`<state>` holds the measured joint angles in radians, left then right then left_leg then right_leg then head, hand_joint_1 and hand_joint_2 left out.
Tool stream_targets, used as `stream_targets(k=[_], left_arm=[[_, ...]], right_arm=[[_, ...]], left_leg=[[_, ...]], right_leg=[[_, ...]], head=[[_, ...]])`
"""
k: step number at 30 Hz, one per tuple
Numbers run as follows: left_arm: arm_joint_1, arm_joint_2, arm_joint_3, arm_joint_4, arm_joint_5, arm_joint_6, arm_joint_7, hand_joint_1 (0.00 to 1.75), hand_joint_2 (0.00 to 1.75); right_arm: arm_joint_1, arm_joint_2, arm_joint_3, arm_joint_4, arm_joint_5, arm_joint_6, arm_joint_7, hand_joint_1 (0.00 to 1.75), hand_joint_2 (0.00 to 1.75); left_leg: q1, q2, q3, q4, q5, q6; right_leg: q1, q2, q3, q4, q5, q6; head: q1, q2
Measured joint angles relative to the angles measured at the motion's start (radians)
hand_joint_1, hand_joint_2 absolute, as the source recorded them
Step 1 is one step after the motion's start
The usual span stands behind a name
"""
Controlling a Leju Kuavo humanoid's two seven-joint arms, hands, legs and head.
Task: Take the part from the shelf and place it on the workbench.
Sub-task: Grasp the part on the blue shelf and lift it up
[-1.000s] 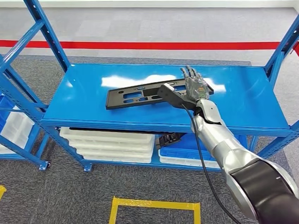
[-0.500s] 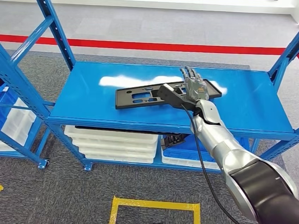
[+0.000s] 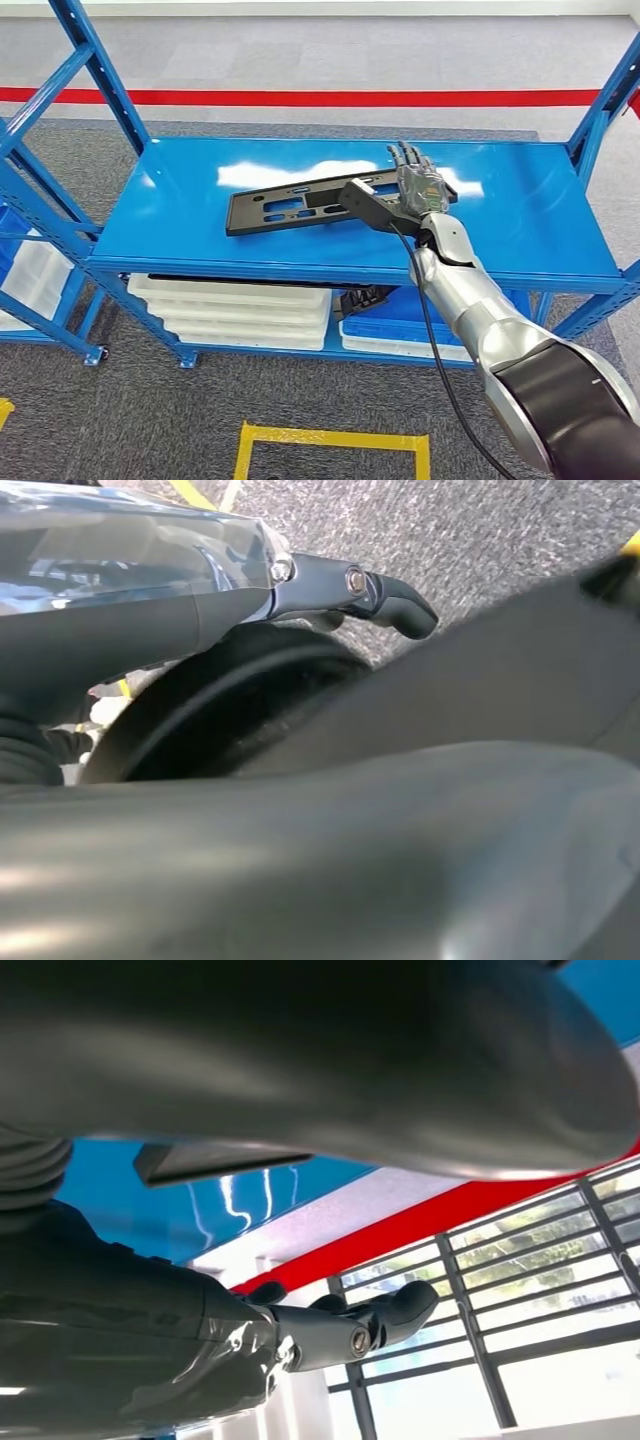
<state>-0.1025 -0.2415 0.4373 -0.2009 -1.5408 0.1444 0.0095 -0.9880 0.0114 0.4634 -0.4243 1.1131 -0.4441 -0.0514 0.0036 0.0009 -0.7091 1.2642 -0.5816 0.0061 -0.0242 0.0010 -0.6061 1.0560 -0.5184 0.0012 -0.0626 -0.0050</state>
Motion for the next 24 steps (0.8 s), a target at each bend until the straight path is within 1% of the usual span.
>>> stream_targets(k=[1, 2, 3, 4, 5, 6, 7, 8, 9, 10, 11, 12, 13, 14, 15, 16, 17, 18, 19, 20, 21, 22, 23, 24], left_arm=[[-0.001, 0.000, 0.000, 0.000, 0.000, 0.000, 0.000, 0.00, 0.00], [-0.001, 0.001, 0.000, 0.000, 0.000, 0.000, 0.000, 0.00, 0.00], [-0.002, 0.001, 0.000, 0.000, 0.000, 0.000, 0.000, 0.00, 0.00], [-0.002, 0.001, 0.000, 0.000, 0.000, 0.000, 0.000, 0.00, 0.00], [-0.002, 0.002, 0.000, 0.000, 0.000, 0.000, 0.000, 0.00, 0.00], [-0.002, 0.002, 0.000, 0.000, 0.000, 0.000, 0.001, 0.00, 0.00], [-0.003, 0.003, 0.000, 0.000, 0.000, 0.000, 0.001, 0.00, 0.00], [-0.003, 0.003, 0.000, 0.000, 0.000, 0.000, 0.001, 0.00, 0.00], [-0.004, 0.002, 0.000, 0.000, 0.000, 0.000, 0.001, 0.00, 0.00], [-0.004, 0.002, 0.000, 0.000, 0.000, 0.000, 0.001, 0.00, 0.00], [-0.004, 0.002, 0.000, 0.000, 0.000, 0.000, 0.001, 0.00, 0.00], [-0.003, 0.002, 0.000, 0.000, 0.000, 0.000, 0.001, 0.00, 0.00], [-0.002, 0.002, 0.000, 0.000, 0.000, 0.000, 0.001, 0.00, 0.00], [-0.002, 0.002, 0.000, 0.000, 0.000, 0.000, 0.001, 0.00, 0.00], [-0.002, 0.002, 0.000, 0.000, 0.000, 0.000, 0.001, 0.00, 0.00], [-0.002, 0.001, 0.000, 0.000, 0.000, 0.000, 0.001, 0.00, 0.00], [-0.003, 0.001, 0.000, 0.000, 0.000, 0.000, 0.001, 0.00, 0.00], [-0.003, 0.001, 0.000, 0.000, 0.000, 0.000, 0.001, 0.00, 0.00], [-0.003, 0.001, 0.000, 0.000, 0.000, -0.001, 0.001, 0.00, 0.00], [-0.003, 0.002, 0.000, 0.000, 0.000, -0.001, 0.001, 0.00, 0.00], [-0.002, 0.002, 0.000, 0.000, 0.000, -0.001, 0.001, 0.00, 0.00], [-0.002, 0.002, 0.000, 0.000, 0.000, -0.001, 0.001, 0.00, 0.00], [-0.002, 0.002, 0.000, 0.000, 0.000, -0.001, 0.001, 0.00, 0.00], [-0.003, 0.002, 0.000, 0.000, 0.000, -0.001, 0.001, 0.00, 0.00]], right_arm=[[-0.002, 0.000, 0.000, 0.000, 0.000, 0.000, 0.000, 0.00, 0.00], [-0.004, 0.000, 0.000, 0.000, 0.000, 0.000, 0.000, 0.00, 0.00], [-0.006, 0.000, 0.000, 0.000, 0.000, 0.000, 0.000, 0.00, 0.00], [-0.007, 0.000, 0.000, 0.000, 0.000, 0.000, 0.000, 0.00, 0.00], [-0.007, 0.000, 0.000, 0.000, 0.000, 0.000, 0.000, 0.00, 0.00], [-0.007, 0.000, 0.000, 0.000, 0.000, 0.000, 0.000, 0.00, 0.00], [-0.007, 0.000, 0.000, -0.001, 0.000, -0.001, 0.000, 0.00, 0.00], [-0.009, -0.001, -0.001, -0.001, 0.000, -0.001, 0.000, 0.00, 0.00], [-0.011, -0.001, -0.001, -0.001, 0.000, 0.000, 0.000, 0.00, 0.00], [-0.012, -0.002, -0.002, -0.001, 0.001, 0.000, 0.000, 0.00, 0.00], [-0.011, -0.002, -0.002, -0.001, 0.001, 0.001, 0.000, 0.00, 0.00], [-0.009, -0.002, -0.002, 0.000, 0.001, 0.001, 0.000, 0.00, 0.00], [-0.007, -0.003, -0.002, 0.000, 0.001, 0.002, 0.000, 0.00, 0.00], [-0.006, -0.003, -0.002, 0.000, 0.001, 0.002, 0.000, 0.00, 0.00], [-0.006, -0.004, -0.002, 0.000, 0.001, 0.002, 0.001, 0.00, 0.00], [-0.007, -0.004, -0.002, 0.000, 0.001, 0.002, 0.000, 0.00, 0.00], [-0.009, -0.004, -0.002, 0.000, 0.001, 0.002, 0.000, 0.00, 0.00], [-0.010, -0.004, -0.002, 0.000, 0.002, 0.002, 0.000, 0.00, 0.00], [-0.010, -0.004, -0.002, 0.000, 0.002, 0.003, 0.000, 0.00, 0.00], [-0.009, -0.004, -0.002, 0.000, 0.002, 0.003, 0.000, 0.00, 0.00], [-0.008, -0.004, -0.002, 0.000, 0.002, 0.003, 0.001, 0.00, 0.00], [-0.008, -0.004, -0.002, 0.000, 0.002, 0.003, 0.001, 0.00, 0.00], [-0.009, -0.004, -0.002, 0.000, 0.002, 0.003, 0.001, 0.00, 0.00], [-0.010, -0.003, -0.002, 0.000, 0.003, 0.003, 0.001, 0.00, 0.00]], left_leg=[[-0.003, -0.001, 0.030, -0.068, 0.039, 0.009], [-0.007, -0.002, 0.059, -0.132, 0.069, 0.020], [-0.012, -0.003, 0.080, -0.180, 0.088, 0.029], [-0.016, -0.004, 0.091, -0.205, 0.094, 0.035], [-0.020, -0.004, 0.093, -0.211, 0.091, 0.039], [-0.021, -0.004, 0.095, -0.218, 0.091, 0.041], [-0.018, -0.002, 0.098, -0.227, 0.091, 0.042], [-0.015, -0.001, 0.102, -0.236, 0.093, 0.043], [-0.012, 0.001, 0.106, -0.244, 0.095, 0.044], [-0.009, 0.002, 0.107, -0.248, 0.097, 0.044], [-0.009, 0.002, 0.107, -0.248, 0.097, 0.045], [-0.009, 0.002, 0.107, -0.248, 0.097, 0.045], [-0.009, 0.002, 0.108, -0.248, 0.097, 0.045], [-0.008, 0.002, 0.108, -0.247, 0.097, 0.044], [-0.007, 0.002, 0.109, -0.245, 0.096, 0.043], [-0.007, 0.002, 0.108, -0.241, 0.093, 0.039], [-0.008, 0.002, 0.107, -0.236, 0.090, 0.035], [-0.009, 0.001, 0.103, -0.229, 0.086, 0.030], [-0.011, 0.001, 0.100, -0.224, 0.085, 0.026], [-0.013, 0.000, 0.098, -0.222, 0.084, 0.024], [-0.012, 0.000, 0.097, -0.221, 0.085, 0.022], [-0.011, 0.000, 0.097, -0.219, 0.082, 0.020], [-0.009, 0.000, 0.094, -0.210, 0.072, 0.015], [-0.007, 0.000, 0.084, -0.184, 0.053, 0.010]], right_leg=[[0.001, 0.001, 0.002, 0.000, -0.001, 0.000], [0.003, 0.001, 0.002, -0.001, -0.002, 0.000], [0.002, 0.002, 0.002, -0.001, -0.002, 0.002], [0.001, 0.002, 0.001, -0.002, -0.002, 0.004], [0.001, 0.002, 0.000, -0.003, -0.002, 0.007], [0.000, 0.002, 0.000, -0.005, -0.001, 0.012], [0.000, 0.001, -0.001, -0.003, -0.004, 0.017], [0.001, 0.001, -0.005, 0.008, -0.015, 0.021], [0.002, 0.001, -0.016, 0.038, -0.036, 0.024], [0.002, 0.001, -0.037, 0.089, -0.067, 0.026], [0.003, 0.001, -0.066, 0.152, -0.098, 0.027], [0.003, 0.001, -0.094, 0.213, -0.122, 0.029], [0.003, 0.001, -0.112, 0.252, -0.129, 0.032], [0.002, 0.000, -0.114, 0.253, -0.117, 0.034], [0.001, 0.000, -0.096, 0.214, -0.087, 0.036], [0.000, -0.001, -0.066, 0.146, -0.048, 0.038], [0.000, -0.001, -0.036, 0.081, -0.020, 0.039], [0.000, -0.001, -0.014, 0.032, -0.003, 0.036], [0.001, 0.000, -0.004, 0.006, 0.002, 0.033], [0.003, 0.001, -0.003, 0.004, -0.002, 0.027], [0.003, 0.002, -0.004, 0.003, -0.001, 0.020], [0.002, 0.002, -0.004, 0.003, 0.001, 0.016], [0.000, 0.002, -0.004, 0.002, 0.002, 0.010], [-0.002, 0.001, -0.004, 0.002, 0.003, 0.006]], head=[[0.000, 0.000], [0.000, 0.000], [0.000, 0.000], [0.001, 0.000], [0.001, 0.000], [0.000, 0.000], [0.000, 0.000], [0.001, 0.000], [0.001, 0.000], [0.001, 0.000], [0.001, 0.000], [0.001, 0.000], [0.001, 0.000], [0.001, 0.000], [0.001, 0.000], [0.001, 0.000], [0.001, 0.000], [0.001, 0.000], [0.001, 0.000], [0.000, 0.000], [0.000, 0.000], [0.000, 0.000], [0.000, 0.000], [0.000, 0.000]])
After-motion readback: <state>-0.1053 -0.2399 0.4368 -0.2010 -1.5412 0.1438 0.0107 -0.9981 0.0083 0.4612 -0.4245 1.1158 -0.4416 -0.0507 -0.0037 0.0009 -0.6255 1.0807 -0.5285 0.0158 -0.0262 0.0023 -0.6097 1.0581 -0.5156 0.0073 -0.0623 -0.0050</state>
